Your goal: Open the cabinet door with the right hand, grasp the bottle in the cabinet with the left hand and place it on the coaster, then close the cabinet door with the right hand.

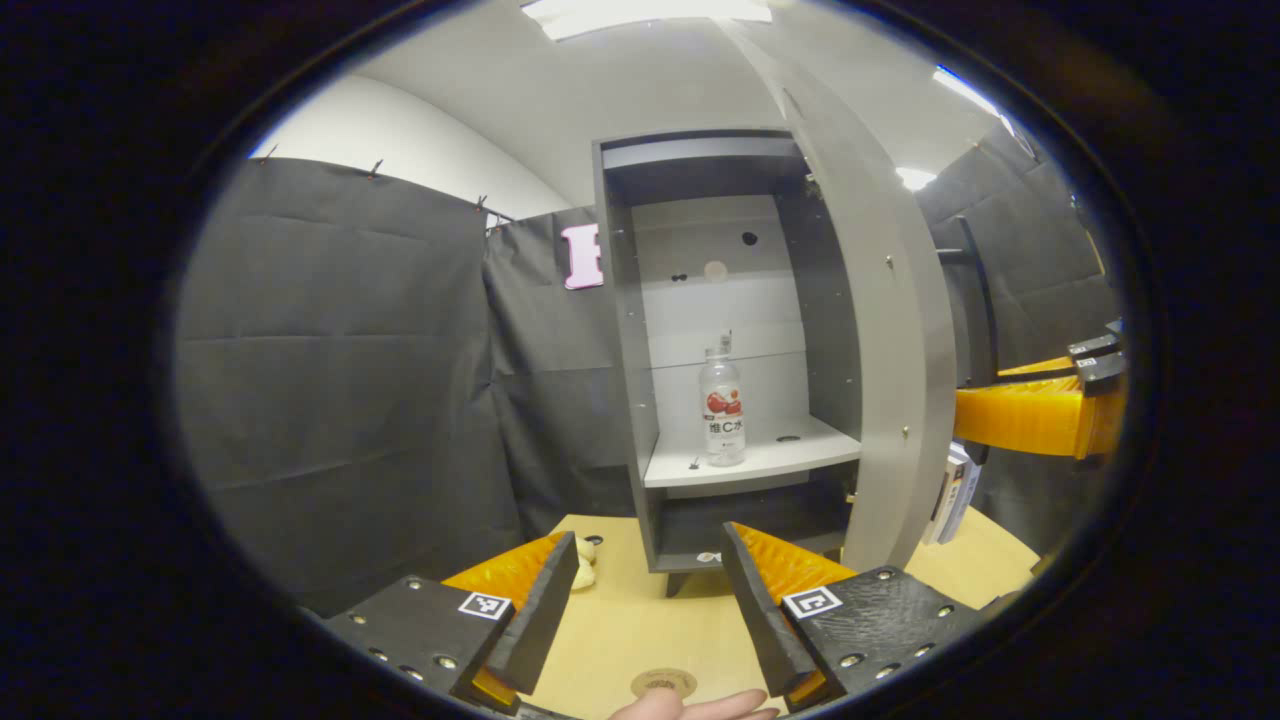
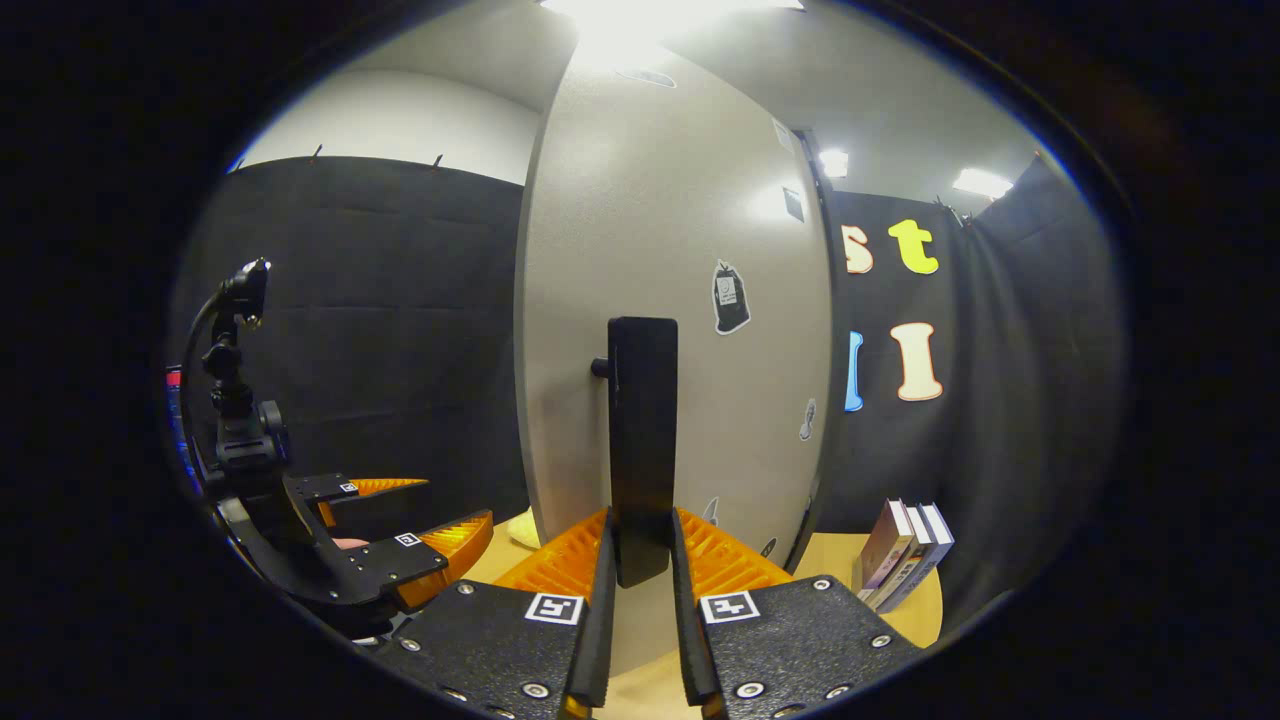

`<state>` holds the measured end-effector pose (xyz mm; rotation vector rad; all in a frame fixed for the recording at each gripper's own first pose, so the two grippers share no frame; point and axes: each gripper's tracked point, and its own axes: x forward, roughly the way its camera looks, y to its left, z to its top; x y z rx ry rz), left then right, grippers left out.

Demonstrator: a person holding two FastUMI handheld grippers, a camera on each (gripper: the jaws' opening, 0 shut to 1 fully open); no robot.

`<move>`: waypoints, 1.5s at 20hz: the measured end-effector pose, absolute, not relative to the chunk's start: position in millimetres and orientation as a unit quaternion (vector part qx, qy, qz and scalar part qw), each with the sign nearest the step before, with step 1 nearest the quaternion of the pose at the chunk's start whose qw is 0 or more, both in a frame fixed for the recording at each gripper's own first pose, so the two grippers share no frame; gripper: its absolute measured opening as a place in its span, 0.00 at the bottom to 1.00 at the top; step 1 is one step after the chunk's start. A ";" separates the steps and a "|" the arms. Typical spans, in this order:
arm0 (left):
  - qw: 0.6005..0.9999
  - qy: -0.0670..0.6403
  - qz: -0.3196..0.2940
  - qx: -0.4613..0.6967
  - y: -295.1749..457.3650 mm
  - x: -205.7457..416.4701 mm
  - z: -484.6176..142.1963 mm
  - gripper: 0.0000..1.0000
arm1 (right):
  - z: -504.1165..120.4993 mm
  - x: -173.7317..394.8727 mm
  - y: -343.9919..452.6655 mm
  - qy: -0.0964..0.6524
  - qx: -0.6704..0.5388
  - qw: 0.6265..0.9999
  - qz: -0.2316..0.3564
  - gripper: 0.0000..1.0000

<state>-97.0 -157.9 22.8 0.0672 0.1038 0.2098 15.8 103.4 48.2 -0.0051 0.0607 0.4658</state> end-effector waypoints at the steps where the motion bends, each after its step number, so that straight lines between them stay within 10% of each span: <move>1: 0.993 0.049 0.099 0.035 -162.9 -94.8 23.3 0.83 | 50.3 11.3 98.3 0.031 0.003 0.974 0.226 0.30; 18: 0.997 0.048 0.050 0.022 -225.1 -35.5 29.7 0.83 | 45.6 -11.5 -1.7 0.042 0.019 0.993 0.107 0.33; 30: 0.998 -0.025 0.015 0.057 -202.7 109.5 48.2 0.83 | 44.8 -20.1 -71.7 0.025 -0.008 0.998 -0.056 0.71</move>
